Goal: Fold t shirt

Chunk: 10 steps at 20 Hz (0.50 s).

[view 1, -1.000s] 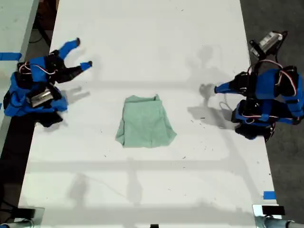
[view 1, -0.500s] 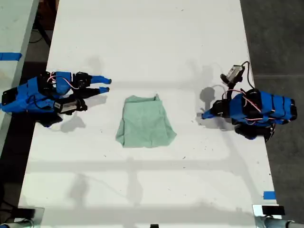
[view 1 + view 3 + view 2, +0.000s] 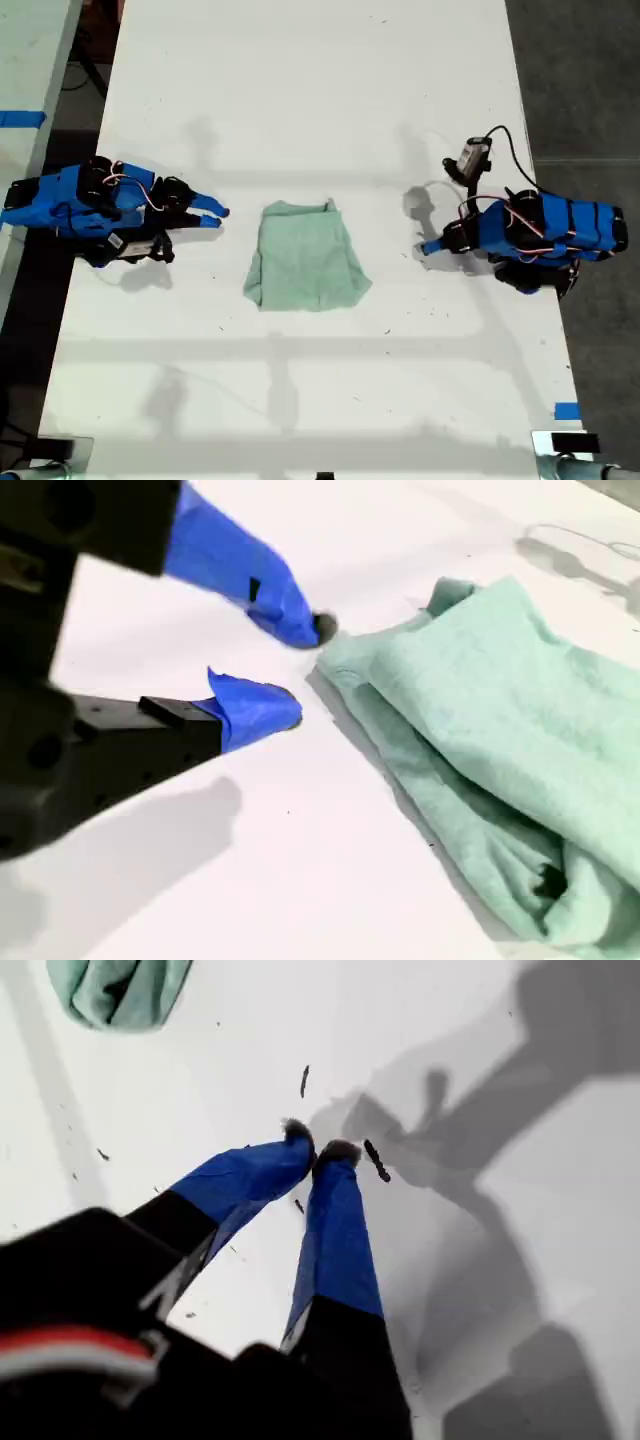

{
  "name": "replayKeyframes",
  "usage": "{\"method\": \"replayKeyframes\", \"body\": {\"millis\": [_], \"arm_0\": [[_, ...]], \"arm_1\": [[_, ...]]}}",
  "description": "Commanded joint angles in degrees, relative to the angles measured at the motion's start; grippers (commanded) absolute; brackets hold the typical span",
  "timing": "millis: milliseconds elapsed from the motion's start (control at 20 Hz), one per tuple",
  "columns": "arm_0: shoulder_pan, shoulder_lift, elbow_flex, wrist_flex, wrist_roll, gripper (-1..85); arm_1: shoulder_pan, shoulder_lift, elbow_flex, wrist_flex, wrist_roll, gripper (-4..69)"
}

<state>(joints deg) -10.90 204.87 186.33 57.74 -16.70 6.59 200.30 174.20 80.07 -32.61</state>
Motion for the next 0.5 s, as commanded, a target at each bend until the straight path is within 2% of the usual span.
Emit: {"method": "replayKeyframes", "body": {"millis": [0,100,150,300,450], "arm_0": [[-3.87,-0.26,2.29,0.26,19.78,20.0],[-8.88,0.53,2.29,-0.26,48.87,19.0],[-10.72,0.97,2.29,-0.62,51.06,17.5],[-15.29,0.97,2.29,-0.35,49.75,12.6],[-15.73,0.97,2.29,-0.26,49.66,12.5]], "arm_1": [[-0.44,0.26,2.81,-1.49,-13.18,3.1],[-0.44,0.26,2.81,-1.49,-14.85,2.9],[-0.44,0.26,2.81,-1.49,-14.85,2.9],[-0.44,0.26,2.81,-1.49,-14.94,2.9],[-0.44,0.26,2.81,-1.49,-14.94,2.9]]}}
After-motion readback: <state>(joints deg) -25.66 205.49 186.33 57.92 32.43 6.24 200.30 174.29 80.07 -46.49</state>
